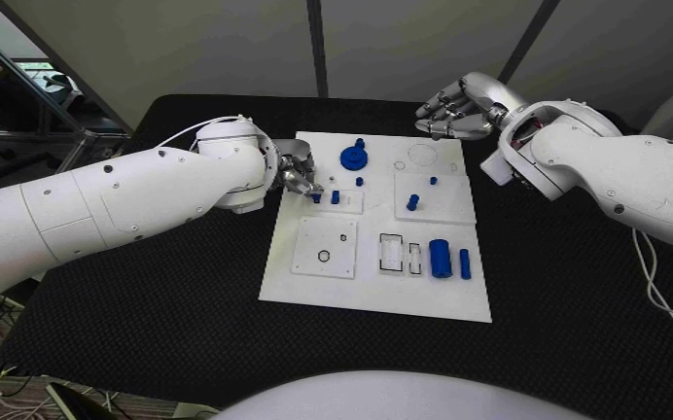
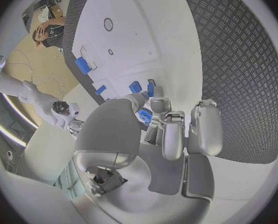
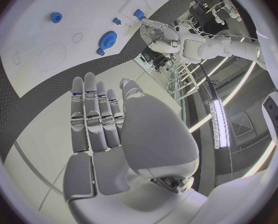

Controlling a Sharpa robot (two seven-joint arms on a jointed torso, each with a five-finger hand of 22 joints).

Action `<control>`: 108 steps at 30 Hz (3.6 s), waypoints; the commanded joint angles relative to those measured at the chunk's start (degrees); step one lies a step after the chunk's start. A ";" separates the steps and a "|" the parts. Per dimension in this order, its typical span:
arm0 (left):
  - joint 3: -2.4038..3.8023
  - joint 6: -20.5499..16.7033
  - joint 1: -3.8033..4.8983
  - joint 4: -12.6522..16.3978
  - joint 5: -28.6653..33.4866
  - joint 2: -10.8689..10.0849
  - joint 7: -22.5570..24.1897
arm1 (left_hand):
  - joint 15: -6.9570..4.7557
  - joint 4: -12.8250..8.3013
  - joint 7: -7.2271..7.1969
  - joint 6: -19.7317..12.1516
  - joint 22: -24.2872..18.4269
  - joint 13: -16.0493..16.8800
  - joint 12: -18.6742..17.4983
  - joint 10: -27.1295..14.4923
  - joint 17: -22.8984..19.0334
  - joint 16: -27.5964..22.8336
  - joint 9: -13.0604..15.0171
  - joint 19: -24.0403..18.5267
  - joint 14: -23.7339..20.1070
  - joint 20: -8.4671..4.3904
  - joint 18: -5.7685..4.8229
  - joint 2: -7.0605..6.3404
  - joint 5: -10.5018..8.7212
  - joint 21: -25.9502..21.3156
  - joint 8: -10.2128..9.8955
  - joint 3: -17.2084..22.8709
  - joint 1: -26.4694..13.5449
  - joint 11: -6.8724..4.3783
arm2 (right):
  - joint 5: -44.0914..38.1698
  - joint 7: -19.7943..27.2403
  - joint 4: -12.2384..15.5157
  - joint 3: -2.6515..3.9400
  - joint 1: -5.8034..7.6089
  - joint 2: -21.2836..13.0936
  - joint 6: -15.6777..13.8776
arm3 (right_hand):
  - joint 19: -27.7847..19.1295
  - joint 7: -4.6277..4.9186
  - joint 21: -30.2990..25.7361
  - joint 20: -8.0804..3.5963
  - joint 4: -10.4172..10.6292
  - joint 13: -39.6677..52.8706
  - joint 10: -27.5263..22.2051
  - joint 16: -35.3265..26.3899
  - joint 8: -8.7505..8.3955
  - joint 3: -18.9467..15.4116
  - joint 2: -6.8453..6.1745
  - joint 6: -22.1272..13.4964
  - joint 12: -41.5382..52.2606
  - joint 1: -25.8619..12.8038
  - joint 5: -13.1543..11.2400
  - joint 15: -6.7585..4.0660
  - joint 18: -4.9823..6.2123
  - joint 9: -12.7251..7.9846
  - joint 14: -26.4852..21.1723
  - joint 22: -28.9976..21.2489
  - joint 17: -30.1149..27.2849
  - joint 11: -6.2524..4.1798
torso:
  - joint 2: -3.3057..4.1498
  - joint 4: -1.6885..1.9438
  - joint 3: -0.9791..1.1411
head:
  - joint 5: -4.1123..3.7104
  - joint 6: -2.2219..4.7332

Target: Assemble the parts on the task board

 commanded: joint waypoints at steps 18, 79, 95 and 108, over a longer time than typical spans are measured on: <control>-0.10 2.11 -0.16 0.52 -0.50 -0.16 -0.61 | -0.29 -6.83 -0.17 0.42 3.85 0.27 0.44 0.59 14.55 0.20 0.15 0.52 5.76 -0.10 -0.69 -0.55 0.13 0.32 0.42 7.45 -0.22 -0.01 | -0.08 0.75 0.05 0.04 0.09 0.04 0.30 | 0.42 0.26 -0.28 0.02 0.11 -0.05 -0.32 -0.29 0.39 0.35 0.07 0.12 -0.07 -0.35 0.26 0.02 0.65 0.02 -0.21 -0.06 -0.06 0.00 | 0.00 0.01 0.04 | 0.15 -0.13; -0.08 -0.99 -0.16 -3.94 3.77 2.11 -3.99 | -1.06 3.66 -1.43 5.22 5.16 2.96 1.67 2.93 14.80 0.37 1.89 1.46 5.84 -0.88 -0.92 0.04 -0.22 0.52 -1.06 -9.01 -18.91 -0.90 | 0.05 0.73 -0.13 0.04 0.09 -0.03 0.38 | 0.46 0.27 -0.38 0.02 0.14 -0.12 -0.33 -0.30 0.40 0.47 -0.03 0.11 -0.08 -0.46 0.31 0.03 0.64 0.01 -0.24 -0.11 -0.12 0.01 | 0.01 -0.03 0.04 | -0.20 -0.40; 0.38 -16.59 -0.13 -3.49 13.02 0.51 7.51 | 2.84 6.37 3.73 -5.77 -7.18 -12.37 -9.78 -14.12 2.93 -9.25 -0.08 -8.13 -0.12 2.11 2.34 2.16 -0.14 -15.39 -6.89 -22.20 -15.56 3.80 | 0.05 0.76 -0.29 0.04 0.08 -0.18 0.42 | 0.46 0.29 -0.43 0.03 0.17 -0.15 -0.35 -0.31 0.39 0.48 -0.09 0.08 -0.08 -0.60 0.33 0.05 0.64 0.00 -0.27 -0.13 -0.15 0.03 | -0.01 -0.03 0.05 | -0.48 -0.12; -0.91 -24.34 -0.13 -5.36 2.86 3.80 26.59 | 6.30 -4.31 6.70 -8.56 -30.45 -28.94 -27.46 -23.40 -35.07 -45.52 -10.89 -23.96 -22.52 5.60 6.69 -2.01 -0.06 -46.64 -14.38 -15.16 10.90 7.25 | 0.05 0.76 -0.48 0.03 0.08 0.13 0.43 | 0.46 0.30 -0.46 0.04 0.17 -0.17 -0.37 -0.32 0.39 0.49 -0.14 0.06 -0.09 -0.64 0.33 0.06 0.63 -0.01 -0.29 -0.15 -0.16 0.04 | 0.05 -0.14 0.07 | -1.16 0.48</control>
